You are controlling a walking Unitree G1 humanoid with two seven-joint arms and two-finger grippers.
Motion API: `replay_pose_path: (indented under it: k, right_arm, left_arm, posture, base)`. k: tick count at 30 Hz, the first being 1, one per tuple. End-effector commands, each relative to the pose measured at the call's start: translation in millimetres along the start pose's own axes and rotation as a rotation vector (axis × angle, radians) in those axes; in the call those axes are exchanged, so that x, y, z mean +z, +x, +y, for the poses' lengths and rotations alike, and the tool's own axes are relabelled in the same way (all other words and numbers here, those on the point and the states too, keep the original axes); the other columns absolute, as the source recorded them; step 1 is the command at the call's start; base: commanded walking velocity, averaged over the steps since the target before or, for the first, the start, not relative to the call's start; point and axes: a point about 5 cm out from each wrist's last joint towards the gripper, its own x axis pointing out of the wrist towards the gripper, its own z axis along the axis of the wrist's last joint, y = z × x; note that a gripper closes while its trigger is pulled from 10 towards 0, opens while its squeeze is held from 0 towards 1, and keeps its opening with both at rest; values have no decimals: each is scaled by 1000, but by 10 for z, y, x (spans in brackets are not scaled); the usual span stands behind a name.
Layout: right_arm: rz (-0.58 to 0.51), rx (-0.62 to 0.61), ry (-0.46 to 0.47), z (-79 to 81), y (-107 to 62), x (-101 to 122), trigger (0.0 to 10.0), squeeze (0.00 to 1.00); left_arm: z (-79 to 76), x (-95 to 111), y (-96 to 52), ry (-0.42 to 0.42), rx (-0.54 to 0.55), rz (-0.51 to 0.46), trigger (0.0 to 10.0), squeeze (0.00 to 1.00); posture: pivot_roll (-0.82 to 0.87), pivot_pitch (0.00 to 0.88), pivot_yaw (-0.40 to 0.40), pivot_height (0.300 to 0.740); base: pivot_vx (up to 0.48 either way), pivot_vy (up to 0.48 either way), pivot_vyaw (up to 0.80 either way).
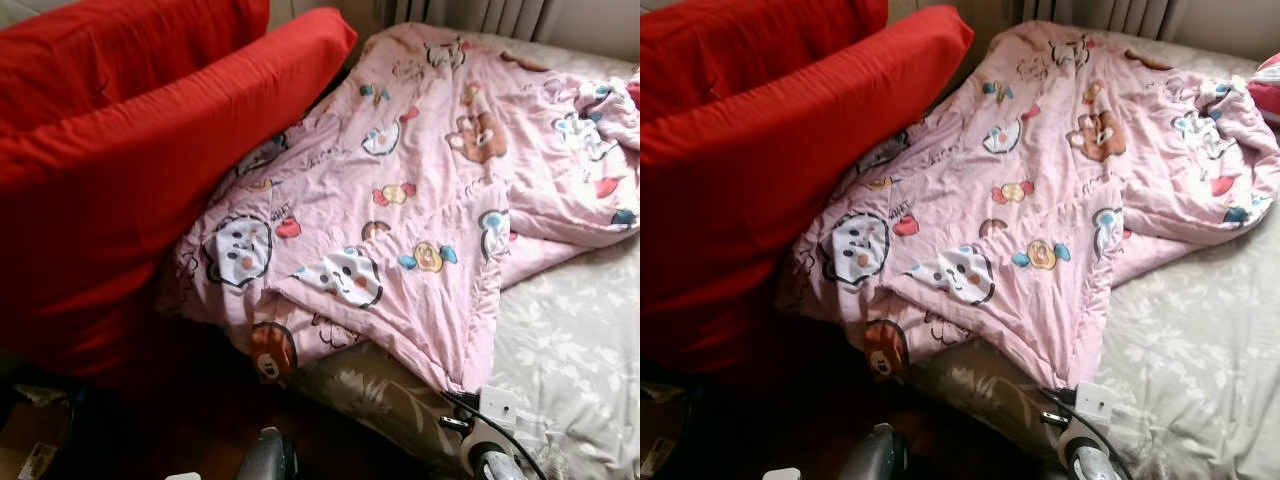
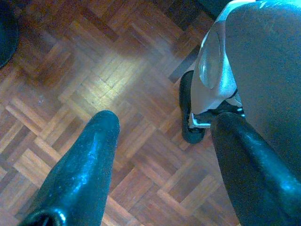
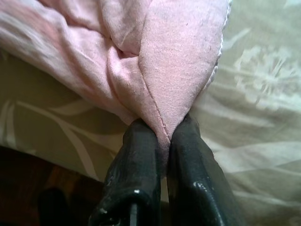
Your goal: Clean up the room
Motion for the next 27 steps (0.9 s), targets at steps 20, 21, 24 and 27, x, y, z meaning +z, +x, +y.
replay_pose_path:
  k: [20, 21, 24, 27]
  right_arm:
    - [-11, 8, -1, 31, -9, -16, 10000, 0]
    - [-12, 6, -2, 24, -9, -15, 10000, 0]
    - [-13, 1, -3, 17, -9, -13, 10000, 0]
    - [-16, -3, 1, 16, -10, -13, 10000, 0]
  left_arm:
    - [-31, -123, -20, 8, 2, 82, 10000, 0]
    - [-31, -125, -19, 9, 2, 86, 10000, 0]
    - [-30, -128, -18, 15, 2, 94, 10000, 0]
    - [-26, -131, -18, 16, 4, 99, 10000, 0]
  posture:
    - [5, 148, 43, 740]
    - [6, 145, 43, 740]
    - [7, 140, 45, 740]
    - [7, 134, 49, 740]
  base:
    - [0, 0, 0]
    - [0, 0, 0]
    - [0, 0, 0]
    - [0, 0, 0]
